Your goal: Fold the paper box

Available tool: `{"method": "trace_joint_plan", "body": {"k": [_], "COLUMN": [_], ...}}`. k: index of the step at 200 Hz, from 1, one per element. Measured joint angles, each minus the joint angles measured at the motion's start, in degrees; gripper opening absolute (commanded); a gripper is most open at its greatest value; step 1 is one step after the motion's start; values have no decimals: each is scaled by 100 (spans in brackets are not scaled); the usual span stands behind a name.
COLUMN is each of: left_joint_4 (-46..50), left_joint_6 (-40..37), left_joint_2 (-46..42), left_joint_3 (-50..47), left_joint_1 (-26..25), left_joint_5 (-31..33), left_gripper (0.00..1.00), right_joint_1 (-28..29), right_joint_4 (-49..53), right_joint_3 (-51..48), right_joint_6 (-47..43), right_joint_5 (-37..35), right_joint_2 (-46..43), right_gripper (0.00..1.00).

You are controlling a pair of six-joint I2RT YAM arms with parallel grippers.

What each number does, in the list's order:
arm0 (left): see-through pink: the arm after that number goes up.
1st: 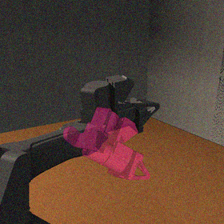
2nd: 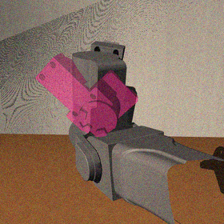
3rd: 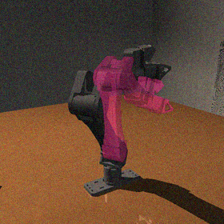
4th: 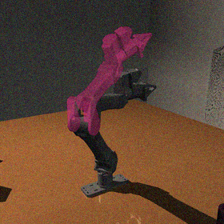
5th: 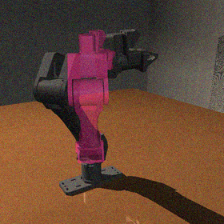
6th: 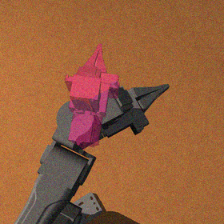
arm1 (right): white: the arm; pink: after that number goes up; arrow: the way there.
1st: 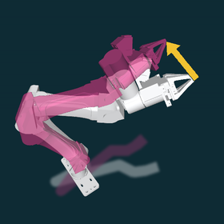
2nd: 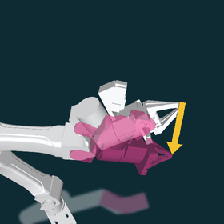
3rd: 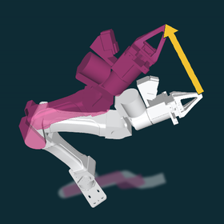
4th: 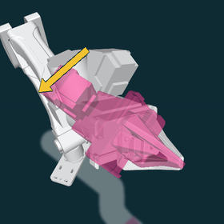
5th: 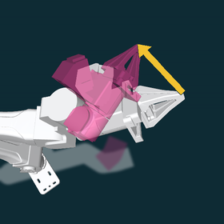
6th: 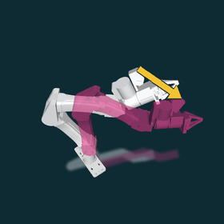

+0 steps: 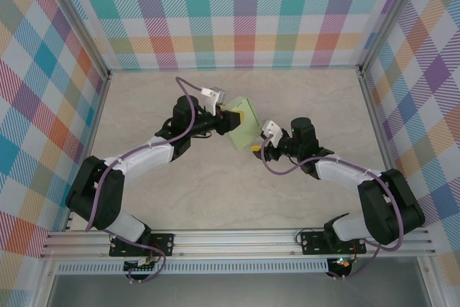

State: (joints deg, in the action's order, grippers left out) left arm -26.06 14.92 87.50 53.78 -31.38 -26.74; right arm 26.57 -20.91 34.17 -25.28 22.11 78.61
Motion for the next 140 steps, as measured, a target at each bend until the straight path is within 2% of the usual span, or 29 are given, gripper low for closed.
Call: {"method": "trace_joint_plan", "body": {"k": [44, 71, 112, 140], "left_joint_4": [-96, -157, -258, -293], "left_joint_6": [210, 354, 396, -238], "left_joint_2": [15, 20, 63, 63], "left_joint_3": [-72, -129, -201, -199], "left_joint_1": [-262, -389, -446, -507], "left_joint_5": [651, 979, 1071, 929], "left_gripper": [41, 41, 42, 41], "right_joint_1": [372, 472, 420, -55], "right_joint_4": [26, 63, 44, -7], "right_joint_3": [-13, -13, -164, -382], "right_joint_6": [103, 109, 68, 81], "right_joint_5": [-979, -1290, -1220, -457], "right_joint_2": [0, 0, -76, -470], "right_gripper": [66, 65, 65, 67]}}
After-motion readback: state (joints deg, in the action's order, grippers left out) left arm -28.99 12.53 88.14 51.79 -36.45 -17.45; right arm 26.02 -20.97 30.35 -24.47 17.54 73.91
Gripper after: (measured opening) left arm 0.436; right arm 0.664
